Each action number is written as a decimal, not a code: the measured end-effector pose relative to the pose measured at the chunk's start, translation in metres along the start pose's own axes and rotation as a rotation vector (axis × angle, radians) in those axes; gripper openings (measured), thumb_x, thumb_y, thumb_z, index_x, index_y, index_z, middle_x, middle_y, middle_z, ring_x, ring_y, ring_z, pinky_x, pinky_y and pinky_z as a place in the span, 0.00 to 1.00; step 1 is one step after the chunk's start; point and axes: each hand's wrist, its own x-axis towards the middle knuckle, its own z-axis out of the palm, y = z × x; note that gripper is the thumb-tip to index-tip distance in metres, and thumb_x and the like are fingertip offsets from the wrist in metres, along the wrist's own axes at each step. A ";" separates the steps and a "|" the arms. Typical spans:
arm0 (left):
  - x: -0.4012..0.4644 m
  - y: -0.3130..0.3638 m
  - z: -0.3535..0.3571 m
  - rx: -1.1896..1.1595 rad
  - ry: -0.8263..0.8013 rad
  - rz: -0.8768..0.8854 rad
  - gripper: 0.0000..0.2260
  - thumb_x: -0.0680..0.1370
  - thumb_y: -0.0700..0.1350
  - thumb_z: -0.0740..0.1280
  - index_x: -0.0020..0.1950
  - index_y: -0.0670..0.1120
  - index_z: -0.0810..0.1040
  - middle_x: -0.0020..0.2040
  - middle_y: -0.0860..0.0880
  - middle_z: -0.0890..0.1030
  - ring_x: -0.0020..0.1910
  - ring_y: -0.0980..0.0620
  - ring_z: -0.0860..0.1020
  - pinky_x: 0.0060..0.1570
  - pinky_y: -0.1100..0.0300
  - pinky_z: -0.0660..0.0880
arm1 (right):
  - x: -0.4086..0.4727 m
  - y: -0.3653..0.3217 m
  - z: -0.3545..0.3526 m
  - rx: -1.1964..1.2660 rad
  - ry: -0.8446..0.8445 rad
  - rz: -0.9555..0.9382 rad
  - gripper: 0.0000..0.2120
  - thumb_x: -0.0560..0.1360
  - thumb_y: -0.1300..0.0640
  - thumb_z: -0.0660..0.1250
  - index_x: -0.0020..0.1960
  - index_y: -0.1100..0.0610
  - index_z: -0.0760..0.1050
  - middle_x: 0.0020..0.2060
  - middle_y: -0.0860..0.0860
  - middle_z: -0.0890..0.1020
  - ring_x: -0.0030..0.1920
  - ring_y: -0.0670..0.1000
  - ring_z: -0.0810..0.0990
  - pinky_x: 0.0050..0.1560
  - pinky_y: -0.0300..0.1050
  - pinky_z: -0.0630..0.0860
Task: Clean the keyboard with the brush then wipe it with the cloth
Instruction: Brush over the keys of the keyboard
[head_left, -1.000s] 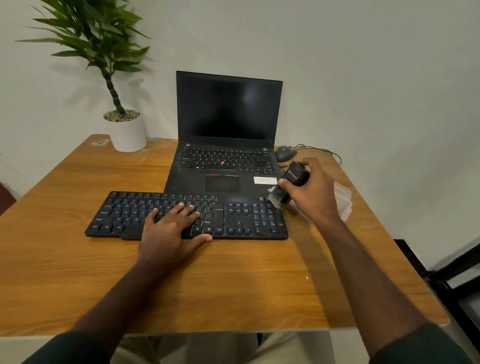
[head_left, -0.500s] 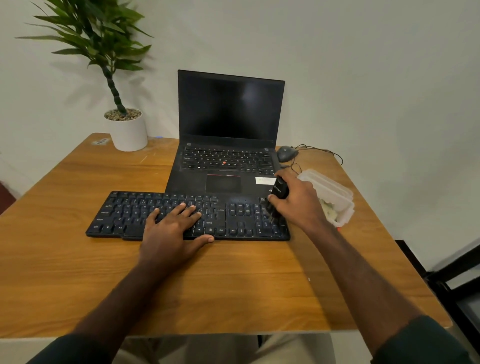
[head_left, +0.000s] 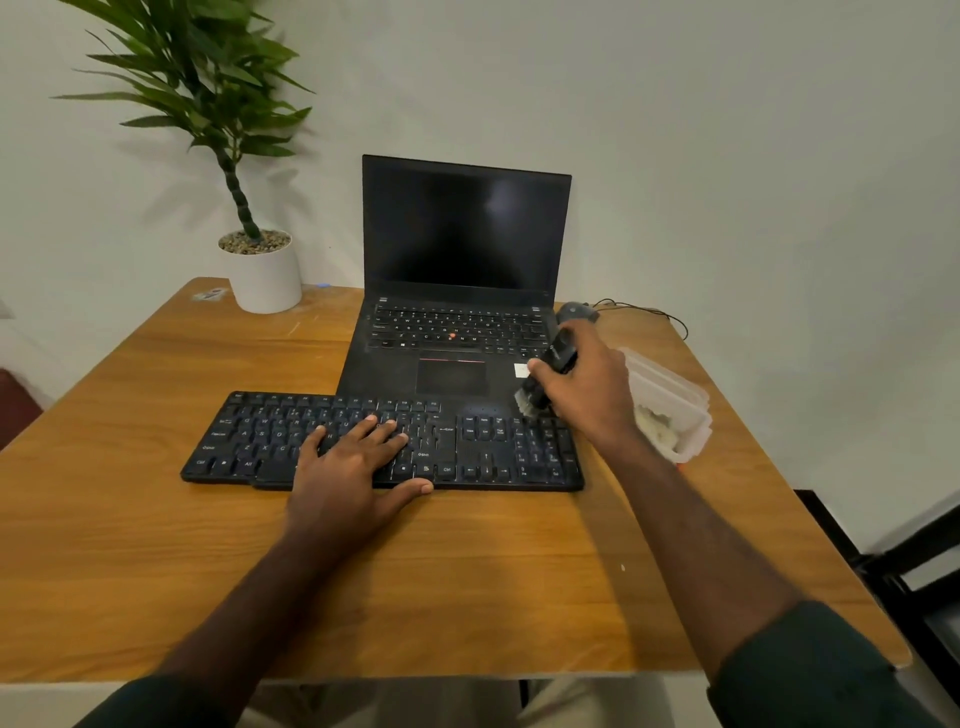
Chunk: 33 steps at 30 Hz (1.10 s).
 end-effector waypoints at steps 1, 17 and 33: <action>0.000 0.000 0.001 0.002 0.002 0.001 0.40 0.70 0.78 0.48 0.70 0.56 0.75 0.73 0.54 0.72 0.75 0.55 0.65 0.75 0.40 0.54 | 0.001 -0.001 0.005 -0.033 -0.008 -0.013 0.24 0.73 0.45 0.74 0.65 0.47 0.70 0.55 0.53 0.82 0.55 0.55 0.81 0.57 0.55 0.80; 0.000 0.001 -0.002 0.018 -0.025 -0.013 0.47 0.67 0.81 0.40 0.71 0.56 0.74 0.74 0.54 0.70 0.76 0.55 0.63 0.75 0.42 0.51 | -0.028 0.017 -0.014 -0.113 -0.261 0.001 0.19 0.71 0.55 0.77 0.60 0.53 0.78 0.44 0.47 0.82 0.43 0.49 0.81 0.37 0.41 0.78; 0.001 0.001 -0.003 0.040 -0.042 -0.012 0.47 0.67 0.81 0.39 0.74 0.56 0.70 0.75 0.55 0.69 0.77 0.56 0.62 0.76 0.43 0.49 | -0.010 0.000 0.020 -0.085 -0.056 -0.048 0.21 0.75 0.50 0.73 0.66 0.52 0.71 0.52 0.52 0.83 0.50 0.50 0.78 0.52 0.45 0.77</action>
